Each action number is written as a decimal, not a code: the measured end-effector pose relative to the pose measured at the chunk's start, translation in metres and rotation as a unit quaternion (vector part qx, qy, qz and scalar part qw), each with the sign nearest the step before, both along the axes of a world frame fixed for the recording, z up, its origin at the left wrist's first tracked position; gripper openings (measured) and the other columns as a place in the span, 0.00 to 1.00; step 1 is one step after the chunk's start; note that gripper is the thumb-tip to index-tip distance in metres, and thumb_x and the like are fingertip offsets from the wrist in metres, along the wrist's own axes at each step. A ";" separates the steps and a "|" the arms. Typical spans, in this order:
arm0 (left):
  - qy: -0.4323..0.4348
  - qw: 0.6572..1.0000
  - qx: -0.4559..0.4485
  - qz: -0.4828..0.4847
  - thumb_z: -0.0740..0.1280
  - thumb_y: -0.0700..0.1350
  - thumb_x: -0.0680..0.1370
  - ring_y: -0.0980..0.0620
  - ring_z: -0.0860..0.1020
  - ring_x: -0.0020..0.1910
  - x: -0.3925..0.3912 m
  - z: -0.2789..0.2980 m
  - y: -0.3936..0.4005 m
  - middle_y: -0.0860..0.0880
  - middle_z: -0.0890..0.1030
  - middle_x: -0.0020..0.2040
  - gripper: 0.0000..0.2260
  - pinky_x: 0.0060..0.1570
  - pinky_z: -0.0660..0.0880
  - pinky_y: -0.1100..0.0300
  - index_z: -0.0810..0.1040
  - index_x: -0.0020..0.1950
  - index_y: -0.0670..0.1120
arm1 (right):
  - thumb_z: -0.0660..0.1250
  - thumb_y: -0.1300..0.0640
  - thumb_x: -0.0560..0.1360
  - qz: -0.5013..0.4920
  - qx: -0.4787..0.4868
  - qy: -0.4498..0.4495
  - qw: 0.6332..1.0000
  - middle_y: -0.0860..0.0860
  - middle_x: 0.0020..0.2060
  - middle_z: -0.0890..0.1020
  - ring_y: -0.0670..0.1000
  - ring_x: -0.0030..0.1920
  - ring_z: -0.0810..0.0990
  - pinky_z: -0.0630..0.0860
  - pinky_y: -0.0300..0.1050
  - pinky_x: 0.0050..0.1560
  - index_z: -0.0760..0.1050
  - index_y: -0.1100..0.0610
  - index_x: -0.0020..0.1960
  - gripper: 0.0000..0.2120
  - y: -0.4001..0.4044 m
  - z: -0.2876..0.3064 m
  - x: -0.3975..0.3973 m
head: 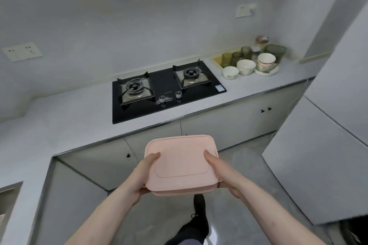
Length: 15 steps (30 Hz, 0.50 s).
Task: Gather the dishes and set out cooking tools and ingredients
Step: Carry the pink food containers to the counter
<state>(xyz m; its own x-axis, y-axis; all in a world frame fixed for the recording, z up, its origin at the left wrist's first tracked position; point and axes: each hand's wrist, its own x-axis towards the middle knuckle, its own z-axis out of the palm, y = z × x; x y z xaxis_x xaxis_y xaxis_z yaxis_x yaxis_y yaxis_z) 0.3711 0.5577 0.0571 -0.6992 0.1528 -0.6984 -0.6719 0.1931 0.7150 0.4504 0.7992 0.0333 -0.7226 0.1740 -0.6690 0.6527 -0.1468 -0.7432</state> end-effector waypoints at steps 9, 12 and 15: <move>-0.009 0.994 0.010 -0.112 0.67 0.59 0.77 0.47 0.83 0.43 -0.123 -0.003 0.172 0.49 0.87 0.42 0.15 0.58 0.78 0.50 0.83 0.53 0.48 | 0.64 0.28 0.70 -0.105 0.024 -0.009 0.994 0.43 0.55 0.86 0.46 0.53 0.86 0.84 0.50 0.50 0.73 0.46 0.68 0.33 0.143 0.003 -0.069; 0.008 0.989 0.013 -0.144 0.67 0.61 0.76 0.47 0.83 0.44 -0.160 -0.005 0.224 0.51 0.87 0.43 0.16 0.49 0.79 0.52 0.82 0.55 0.51 | 0.64 0.35 0.78 -0.150 0.035 0.000 0.988 0.45 0.55 0.86 0.47 0.52 0.86 0.83 0.46 0.44 0.74 0.48 0.68 0.25 0.187 0.014 -0.090; 0.008 0.985 0.016 -0.171 0.67 0.61 0.75 0.47 0.84 0.47 -0.185 -0.005 0.265 0.50 0.87 0.46 0.16 0.52 0.80 0.52 0.82 0.56 0.53 | 0.63 0.36 0.78 -0.182 0.047 -0.001 0.982 0.44 0.54 0.86 0.47 0.52 0.85 0.83 0.46 0.44 0.74 0.47 0.67 0.22 0.221 0.021 -0.102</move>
<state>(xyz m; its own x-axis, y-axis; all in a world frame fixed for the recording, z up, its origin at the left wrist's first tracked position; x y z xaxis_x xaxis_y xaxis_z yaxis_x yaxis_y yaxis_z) 0.1864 0.8230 0.0522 -0.6145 0.4036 -0.6779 -0.5595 0.3828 0.7351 0.3487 1.0200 0.0542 -0.5993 0.4816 -0.6394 0.5710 -0.3026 -0.7632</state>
